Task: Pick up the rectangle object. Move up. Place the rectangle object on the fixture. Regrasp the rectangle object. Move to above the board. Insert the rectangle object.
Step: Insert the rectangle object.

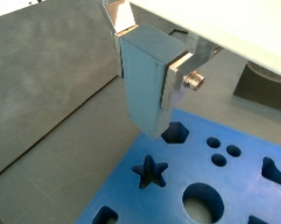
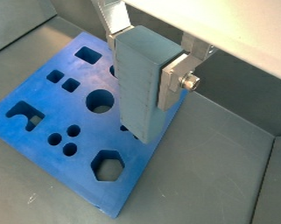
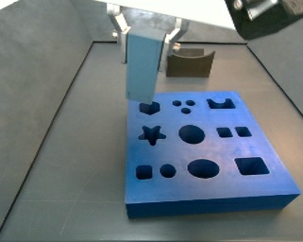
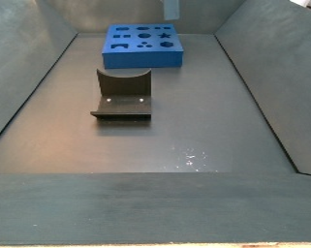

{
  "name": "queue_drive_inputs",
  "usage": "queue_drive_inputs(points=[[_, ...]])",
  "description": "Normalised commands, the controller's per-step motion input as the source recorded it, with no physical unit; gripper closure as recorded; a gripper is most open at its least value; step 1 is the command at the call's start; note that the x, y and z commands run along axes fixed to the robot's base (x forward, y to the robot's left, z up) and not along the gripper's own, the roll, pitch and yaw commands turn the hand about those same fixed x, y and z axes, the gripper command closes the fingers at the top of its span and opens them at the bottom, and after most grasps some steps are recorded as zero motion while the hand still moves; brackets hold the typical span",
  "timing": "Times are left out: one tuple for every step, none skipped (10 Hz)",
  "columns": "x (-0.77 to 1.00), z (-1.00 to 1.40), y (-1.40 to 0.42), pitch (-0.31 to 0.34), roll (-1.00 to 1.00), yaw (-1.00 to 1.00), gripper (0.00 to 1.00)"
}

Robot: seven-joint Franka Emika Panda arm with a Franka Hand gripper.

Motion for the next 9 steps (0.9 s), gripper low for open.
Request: queue_drive_inputs(points=[[-0.17,-0.16,0.00,0.197,-0.04,0.05,1.00],[-0.49,0.00,0.19,-0.074,-0.15,0.33,1.00],[-0.45,0.00,0.09,-0.177,-0.13,0.33,1.00],[-0.57,0.00,0.03,-0.123,-0.07,0.27,1.00],[-0.70,0.00,0.00,-0.037,0.00,0.19,1.00],[-0.78,0.00,0.00,-0.046,-0.04,0.16,1.00],[-0.62,0.00,0.00,0.000,-0.10,0.11,1.00],[-0.57,-0.02,0.00,0.000,-0.16,0.09,1.00],[-0.49,-0.05,0.01,0.014,-0.18,0.07,1.00]])
